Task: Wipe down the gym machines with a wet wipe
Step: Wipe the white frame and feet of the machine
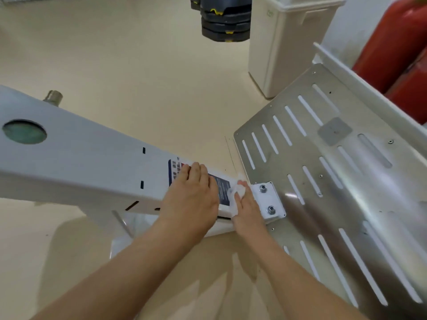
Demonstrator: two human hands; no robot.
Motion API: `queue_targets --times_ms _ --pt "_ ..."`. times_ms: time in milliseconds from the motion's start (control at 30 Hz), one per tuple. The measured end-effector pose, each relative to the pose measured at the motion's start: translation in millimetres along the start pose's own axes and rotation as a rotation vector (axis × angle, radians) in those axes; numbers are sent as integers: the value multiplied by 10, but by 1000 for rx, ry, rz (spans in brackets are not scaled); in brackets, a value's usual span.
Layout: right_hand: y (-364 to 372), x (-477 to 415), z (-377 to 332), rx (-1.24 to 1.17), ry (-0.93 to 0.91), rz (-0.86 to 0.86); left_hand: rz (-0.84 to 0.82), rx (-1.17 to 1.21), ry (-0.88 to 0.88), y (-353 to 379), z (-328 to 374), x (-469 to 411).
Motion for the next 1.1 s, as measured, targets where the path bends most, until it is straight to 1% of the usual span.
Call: queue_targets --times_ms 67,133,167,233,300,367,500,533,567,667,767,867,967,1033,1067,1100 --pt "98 50 -294 -89 -137 -45 8 2 -6 32 32 -40" --pt "162 87 -450 -84 -281 -22 -20 13 -4 38 34 -50" --pt "166 79 -399 -68 -312 -17 -29 17 9 49 41 -42" --pt "80 -33 -120 -49 -289 -14 -21 12 22 62 76 -50" --pt "-51 -150 247 -13 -177 -17 -23 15 40 102 177 -74" --pt "-156 -237 507 150 -186 -23 -75 -5 63 171 296 -135" --pt "-338 -349 654 689 -360 -87 -109 -28 95 274 409 -238" --pt "-369 -349 661 765 -395 -117 -106 -29 99 285 409 -241" --pt "-406 -326 638 789 -405 -117 -104 -27 105 291 408 -234" --pt "-464 -162 621 777 -359 0 -112 -29 124 306 427 -199" --pt "-433 -74 718 899 -425 42 -91 -16 144 297 481 -141" --pt "-469 -148 746 934 -415 53 -86 -28 159 288 507 -106" --pt "-434 -246 670 982 -390 -29 -68 -51 181 299 494 -111" --pt "-373 -246 633 975 -331 -89 -51 -36 194 293 471 -106" --pt "-355 -210 609 923 -265 -65 -44 -21 189 287 463 -103" --pt "-349 -147 583 830 -212 17 -50 -7 178 279 460 -105"
Point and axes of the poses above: each hand's wrist, its own x-axis away from the middle knuckle, its own y-axis out of the palm, z = x × y, the point moved 4 cm from there along -x, towards the middle knuckle, and after that the axes turned 12 degrees about z, right-handed, at the moved point
